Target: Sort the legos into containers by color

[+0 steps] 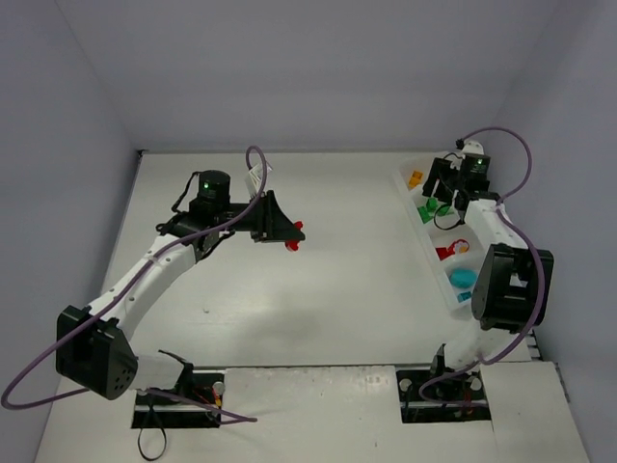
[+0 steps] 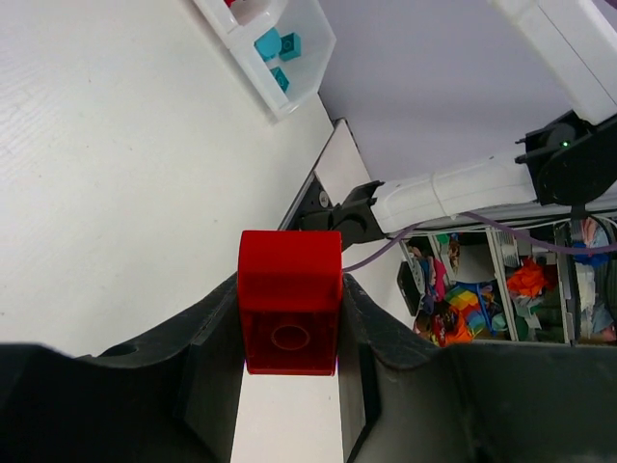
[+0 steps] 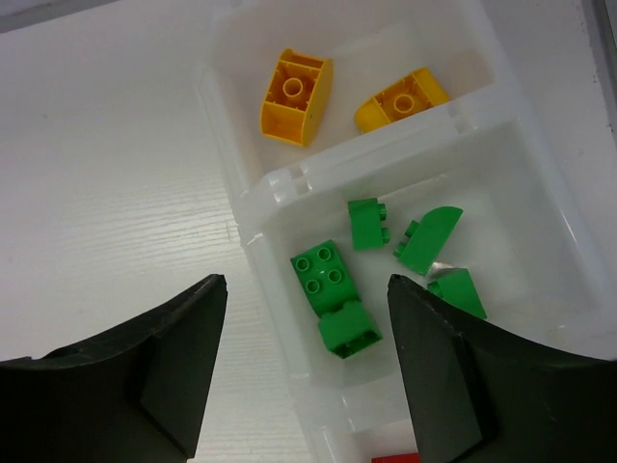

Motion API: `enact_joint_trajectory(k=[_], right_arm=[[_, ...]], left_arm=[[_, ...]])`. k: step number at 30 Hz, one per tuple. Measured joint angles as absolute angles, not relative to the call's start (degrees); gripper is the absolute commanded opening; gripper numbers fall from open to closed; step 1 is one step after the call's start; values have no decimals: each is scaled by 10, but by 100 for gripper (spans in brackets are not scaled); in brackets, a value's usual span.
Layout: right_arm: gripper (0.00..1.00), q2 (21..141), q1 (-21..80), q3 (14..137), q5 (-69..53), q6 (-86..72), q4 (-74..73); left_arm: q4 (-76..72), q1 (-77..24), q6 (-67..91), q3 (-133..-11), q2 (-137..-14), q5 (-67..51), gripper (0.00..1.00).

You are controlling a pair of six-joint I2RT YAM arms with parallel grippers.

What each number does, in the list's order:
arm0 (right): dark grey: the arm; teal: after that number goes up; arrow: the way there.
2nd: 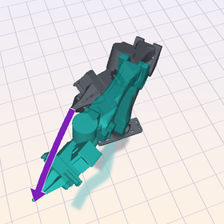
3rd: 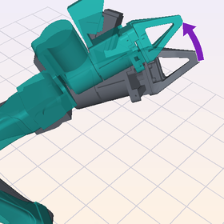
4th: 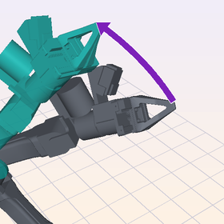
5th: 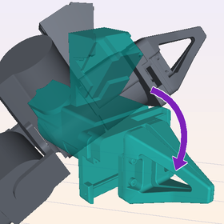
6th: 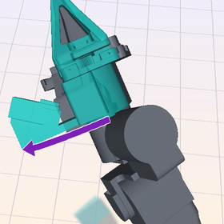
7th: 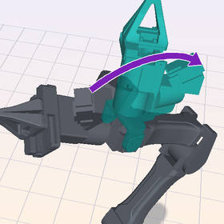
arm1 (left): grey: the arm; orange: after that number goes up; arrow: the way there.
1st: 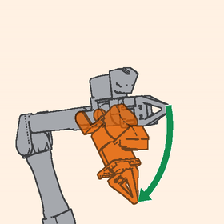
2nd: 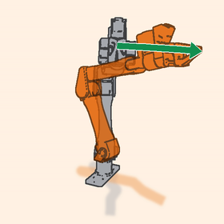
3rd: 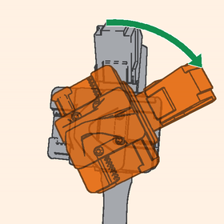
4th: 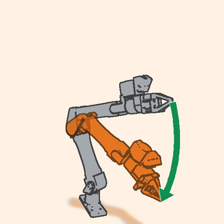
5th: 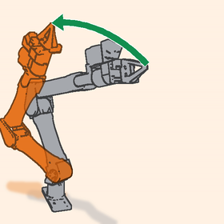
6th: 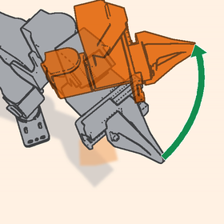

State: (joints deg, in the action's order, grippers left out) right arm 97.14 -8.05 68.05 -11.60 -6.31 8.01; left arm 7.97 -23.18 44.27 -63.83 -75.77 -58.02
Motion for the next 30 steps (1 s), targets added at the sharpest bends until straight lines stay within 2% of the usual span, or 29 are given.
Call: enact_joint_trajectory(k=[8, 17, 24, 30], right_arm=[[62, 855, -49, 649, -194, -80, 72], [56, 700, 193, 558, -310, -153, 138], [56, 682, 323, 549, -294, -190, 174], [55, 696, 362, 554, -271, -195, 197]], left_arm=[[91, -232, 437, -640, -765, -534, 4], [57, -232, 512, -637, -764, -383, 4], [13, -232, 593, -621, -757, -288, 4], [-3, -240, 634, -621, -757, -251, 4]])
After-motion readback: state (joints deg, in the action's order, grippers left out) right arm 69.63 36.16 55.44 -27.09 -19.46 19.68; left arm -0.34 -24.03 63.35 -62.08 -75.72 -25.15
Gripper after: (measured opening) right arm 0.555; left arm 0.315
